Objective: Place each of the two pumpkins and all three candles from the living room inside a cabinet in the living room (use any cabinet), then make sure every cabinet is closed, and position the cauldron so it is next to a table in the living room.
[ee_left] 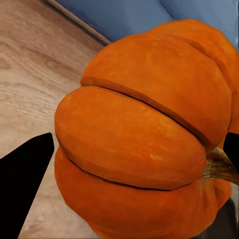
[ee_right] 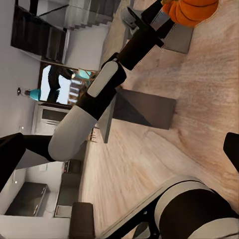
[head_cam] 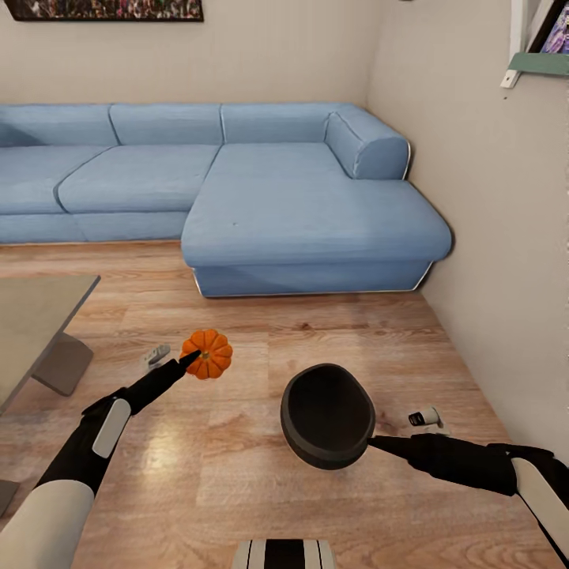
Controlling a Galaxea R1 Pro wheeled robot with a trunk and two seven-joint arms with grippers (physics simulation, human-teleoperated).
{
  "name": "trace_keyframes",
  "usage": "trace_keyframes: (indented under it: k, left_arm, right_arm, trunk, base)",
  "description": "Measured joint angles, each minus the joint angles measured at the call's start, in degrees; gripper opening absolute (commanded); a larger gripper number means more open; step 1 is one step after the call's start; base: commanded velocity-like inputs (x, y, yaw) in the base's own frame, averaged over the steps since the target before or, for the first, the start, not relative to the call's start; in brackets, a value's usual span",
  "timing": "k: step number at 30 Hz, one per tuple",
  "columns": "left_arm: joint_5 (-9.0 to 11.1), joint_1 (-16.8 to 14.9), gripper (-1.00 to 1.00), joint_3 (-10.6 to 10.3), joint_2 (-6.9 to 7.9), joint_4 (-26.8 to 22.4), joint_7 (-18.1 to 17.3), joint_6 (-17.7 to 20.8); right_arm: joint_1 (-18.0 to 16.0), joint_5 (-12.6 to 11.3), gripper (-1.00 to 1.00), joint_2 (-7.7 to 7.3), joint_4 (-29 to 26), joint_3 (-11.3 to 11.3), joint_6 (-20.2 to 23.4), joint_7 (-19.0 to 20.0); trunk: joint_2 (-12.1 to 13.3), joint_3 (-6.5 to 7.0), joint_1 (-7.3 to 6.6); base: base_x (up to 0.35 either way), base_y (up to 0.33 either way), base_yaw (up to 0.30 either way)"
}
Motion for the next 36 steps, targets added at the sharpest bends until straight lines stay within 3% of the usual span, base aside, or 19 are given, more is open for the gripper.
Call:
trace_keyframes:
  k: [17,26,36]
  left_arm:
    - [-0.1,0.4,-1.00,0.0,0.00,-1.0,0.0,0.3]
    - [-0.2,0.4,-1.00,0.0,-0.05,-1.0,-0.1,0.4]
    - [-0.3,1.0,-1.00,0.0,-0.08,-1.9,-0.1,0.3]
  right_arm:
    - [0.0,0.0,1.00,0.05,0.0,0.0,0.0,-0.2]
    - [0.0,0.0,1.00,-0.04,0.0,0.0,0.0,-0.1]
    - [0.0,0.0,1.00,0.01,0.0,0.0,0.0,-0.1]
  trunk:
    - [0.2,4.92,-0.44]
    - [0.2,5.65,-0.43]
    - [0.2,6.16,-0.40]
  base:
    - [0.000,0.000,0.000]
    - [-0.011,0.000,0.000]
    - [-0.289,0.000,0.000]
